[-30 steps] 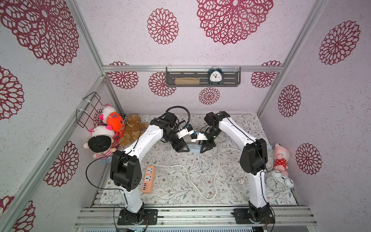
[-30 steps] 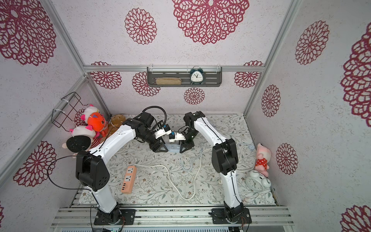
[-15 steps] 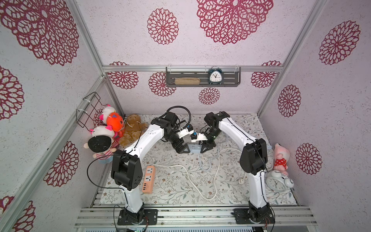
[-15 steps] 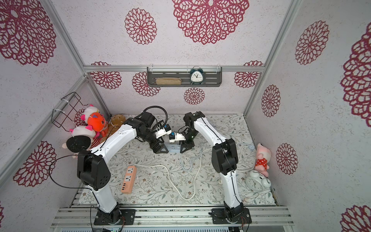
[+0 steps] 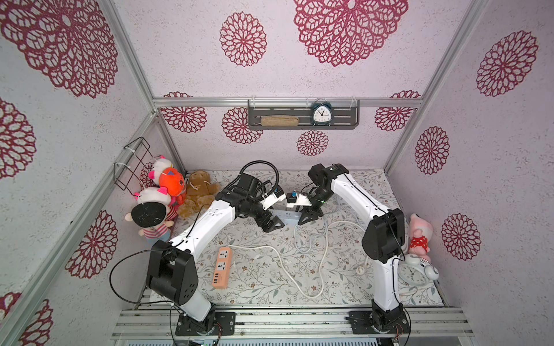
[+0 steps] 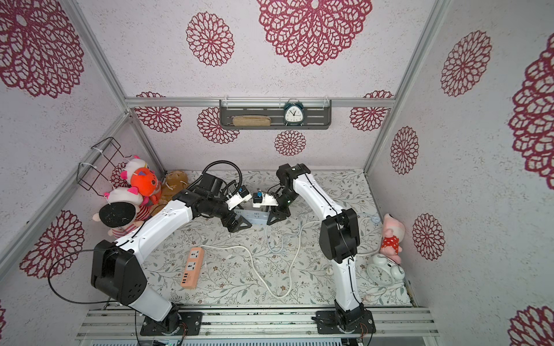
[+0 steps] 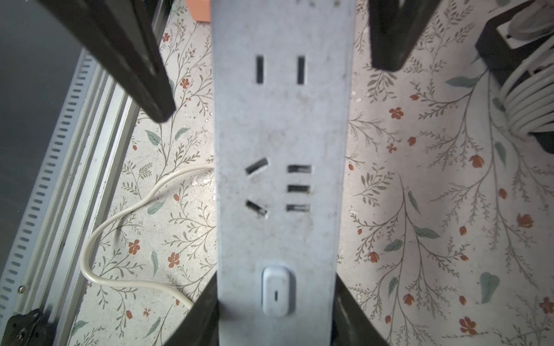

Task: Unwrap the cord wrapped around the power strip
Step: Place the power strip at the center of the board.

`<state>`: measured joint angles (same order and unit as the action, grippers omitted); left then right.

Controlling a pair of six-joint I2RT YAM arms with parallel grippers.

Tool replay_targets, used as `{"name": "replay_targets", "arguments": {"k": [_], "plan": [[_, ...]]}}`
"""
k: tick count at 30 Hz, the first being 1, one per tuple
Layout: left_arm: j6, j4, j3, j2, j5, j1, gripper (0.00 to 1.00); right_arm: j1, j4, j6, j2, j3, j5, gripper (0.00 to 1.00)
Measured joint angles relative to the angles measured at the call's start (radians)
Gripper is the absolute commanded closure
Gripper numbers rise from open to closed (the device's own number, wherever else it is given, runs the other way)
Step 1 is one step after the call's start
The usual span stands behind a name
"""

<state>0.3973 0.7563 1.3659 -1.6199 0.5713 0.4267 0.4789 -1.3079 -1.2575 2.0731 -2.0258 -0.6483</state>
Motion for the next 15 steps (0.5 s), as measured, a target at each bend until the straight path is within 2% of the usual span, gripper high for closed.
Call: {"name": "replay_targets", "arguments": {"k": [3,11,15], "plan": [[0.002,0.016,0.003,-0.003,-0.003,0.000,0.07,-0.008,-0.003,-0.006,-0.021,0.000,-0.012,1.00],[-0.004,0.025,0.021,-0.004,0.002,0.000,0.10,-0.009,-0.006,-0.007,-0.034,0.000,-0.020,1.00],[-0.003,0.050,0.066,-0.021,0.015,0.000,0.24,-0.009,-0.006,-0.007,-0.034,0.000,-0.029,1.00]]}}
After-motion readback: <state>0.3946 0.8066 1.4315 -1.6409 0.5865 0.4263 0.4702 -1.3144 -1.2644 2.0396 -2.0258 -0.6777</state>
